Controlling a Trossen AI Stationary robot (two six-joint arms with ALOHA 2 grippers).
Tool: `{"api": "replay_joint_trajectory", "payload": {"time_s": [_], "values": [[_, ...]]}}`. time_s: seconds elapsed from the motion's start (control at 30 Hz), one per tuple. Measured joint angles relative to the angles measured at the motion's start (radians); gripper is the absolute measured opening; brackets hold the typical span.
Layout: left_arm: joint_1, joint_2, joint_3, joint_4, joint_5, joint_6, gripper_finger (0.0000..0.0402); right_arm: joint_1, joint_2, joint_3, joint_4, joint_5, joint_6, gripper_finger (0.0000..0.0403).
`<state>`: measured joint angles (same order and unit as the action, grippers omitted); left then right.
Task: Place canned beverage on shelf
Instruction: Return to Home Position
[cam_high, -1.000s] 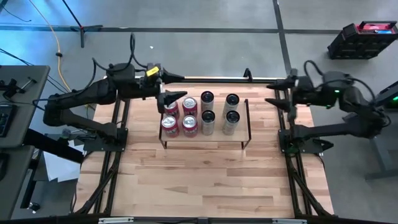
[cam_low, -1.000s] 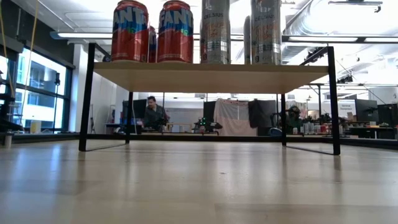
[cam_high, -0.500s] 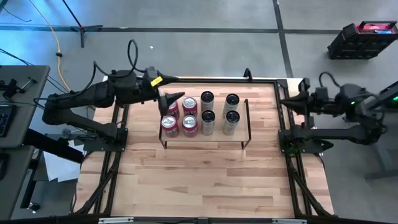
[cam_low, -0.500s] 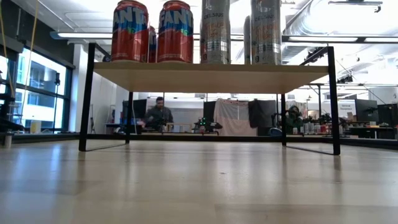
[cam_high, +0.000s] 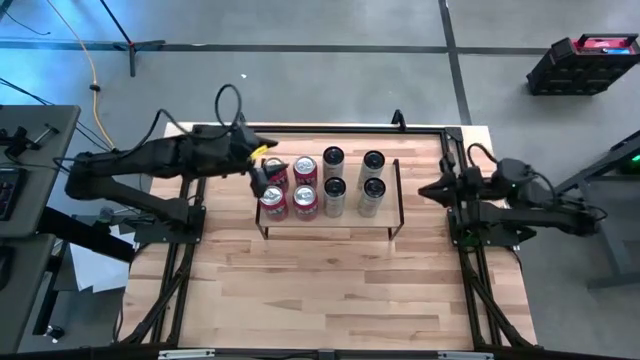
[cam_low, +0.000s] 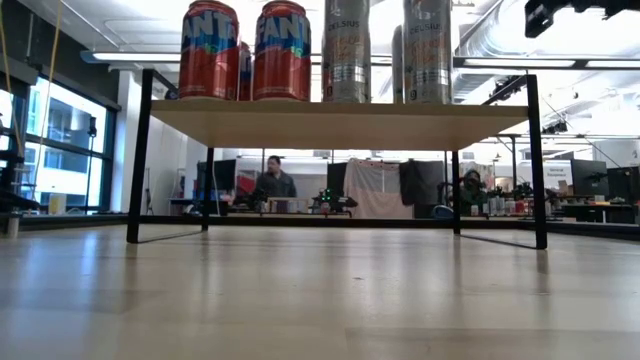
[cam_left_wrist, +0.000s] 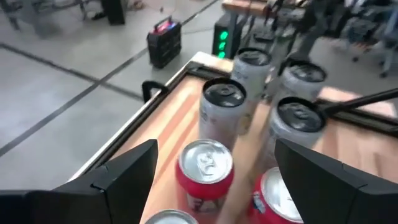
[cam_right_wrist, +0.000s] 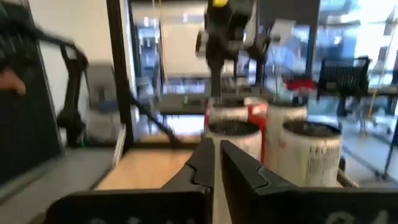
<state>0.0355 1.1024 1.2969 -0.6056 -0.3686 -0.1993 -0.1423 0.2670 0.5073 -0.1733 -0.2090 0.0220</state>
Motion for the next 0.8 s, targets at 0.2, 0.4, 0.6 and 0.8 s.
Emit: {"api": "replay_joint_trajectory", "payload": {"time_s": [0.2,0.4,0.6,0.8], "values": [[-0.049,-0.222,-0.208,0.153,0.010,0.002,0.0314,-0.001,-0.048,-0.060,0.148,-0.020,0.089,0.0003],[-0.086,-0.453,-0.355,0.193,0.047,0.027,0.0314,-0.001,-0.053,-0.052,0.018,0.043,0.035,0.0009],[-0.097,-0.621,-0.521,0.265,0.051,0.085,0.0314,0.006,-0.046,-0.090,0.028,0.021,0.043,0.0009],[-0.095,-0.842,-0.663,0.300,0.044,0.099,0.0314,0.020,-0.076,-0.203,0.186,0.014,0.116,0.0009]]}}
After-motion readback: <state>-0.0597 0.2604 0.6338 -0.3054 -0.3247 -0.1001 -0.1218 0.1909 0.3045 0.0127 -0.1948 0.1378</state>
